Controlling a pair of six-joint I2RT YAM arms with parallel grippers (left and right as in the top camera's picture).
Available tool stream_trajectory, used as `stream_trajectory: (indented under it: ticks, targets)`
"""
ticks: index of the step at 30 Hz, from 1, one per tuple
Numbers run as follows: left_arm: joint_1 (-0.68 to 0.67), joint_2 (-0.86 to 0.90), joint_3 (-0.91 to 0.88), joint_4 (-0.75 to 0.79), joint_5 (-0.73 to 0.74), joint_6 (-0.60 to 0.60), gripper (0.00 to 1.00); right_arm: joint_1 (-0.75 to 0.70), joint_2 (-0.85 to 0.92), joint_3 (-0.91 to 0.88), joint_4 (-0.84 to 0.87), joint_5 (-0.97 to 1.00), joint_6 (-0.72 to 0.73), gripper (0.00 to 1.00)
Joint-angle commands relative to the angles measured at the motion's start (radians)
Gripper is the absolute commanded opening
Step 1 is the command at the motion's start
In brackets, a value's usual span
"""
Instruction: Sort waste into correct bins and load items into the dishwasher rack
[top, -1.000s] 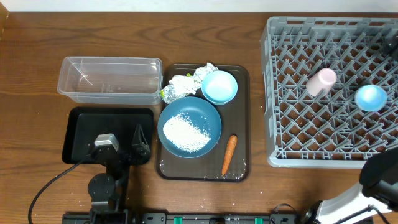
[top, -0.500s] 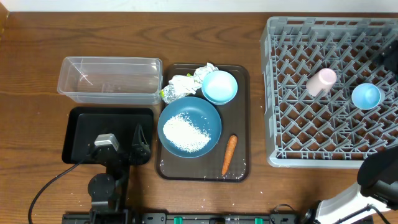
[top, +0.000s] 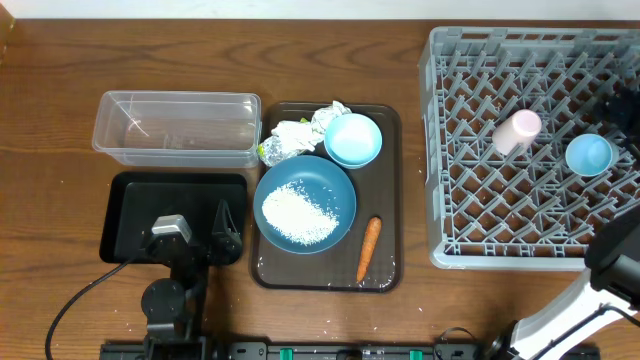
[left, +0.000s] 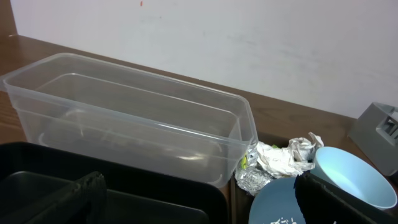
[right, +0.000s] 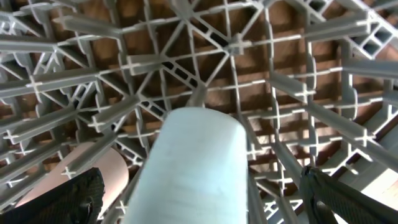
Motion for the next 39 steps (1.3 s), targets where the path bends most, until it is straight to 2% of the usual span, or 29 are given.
stream_trajectory:
  ticks: [1, 12, 17, 20, 23, 26, 31, 39]
  targets:
    - [-0.004, 0.001, -0.020, -0.028, 0.011, 0.010, 0.99, -0.010, 0.025, 0.003, -0.015, -0.045, 0.028, 0.99]
    - [-0.004, 0.001, -0.020, -0.028, 0.011, 0.010, 0.99, -0.009, 0.129, 0.003, -0.027, -0.135, 0.031, 0.98]
    - [-0.004, 0.001, -0.020, -0.028, 0.011, 0.010, 0.99, -0.013, 0.126, 0.013, -0.022, -0.134, 0.031, 0.84]
    - [-0.004, 0.001, -0.020, -0.028, 0.010, 0.010, 0.99, -0.018, 0.126, 0.058, -0.035, -0.134, 0.030, 0.70]
    - [-0.004, 0.001, -0.020, -0.028, 0.011, 0.010, 0.99, -0.018, 0.125, 0.127, -0.067, -0.133, 0.027, 0.64]
    - [-0.004, 0.001, -0.020, -0.028, 0.011, 0.010, 0.99, -0.018, 0.125, 0.204, -0.097, -0.122, 0.018, 0.65]
    - [-0.004, 0.001, -0.020, -0.028, 0.010, 0.010, 0.99, -0.012, 0.124, 0.290, -0.088, -0.089, -0.077, 0.66]
    - [-0.004, 0.001, -0.020, -0.028, 0.011, 0.010, 0.99, 0.019, 0.125, 0.298, -0.007, 0.200, -0.150, 0.62]
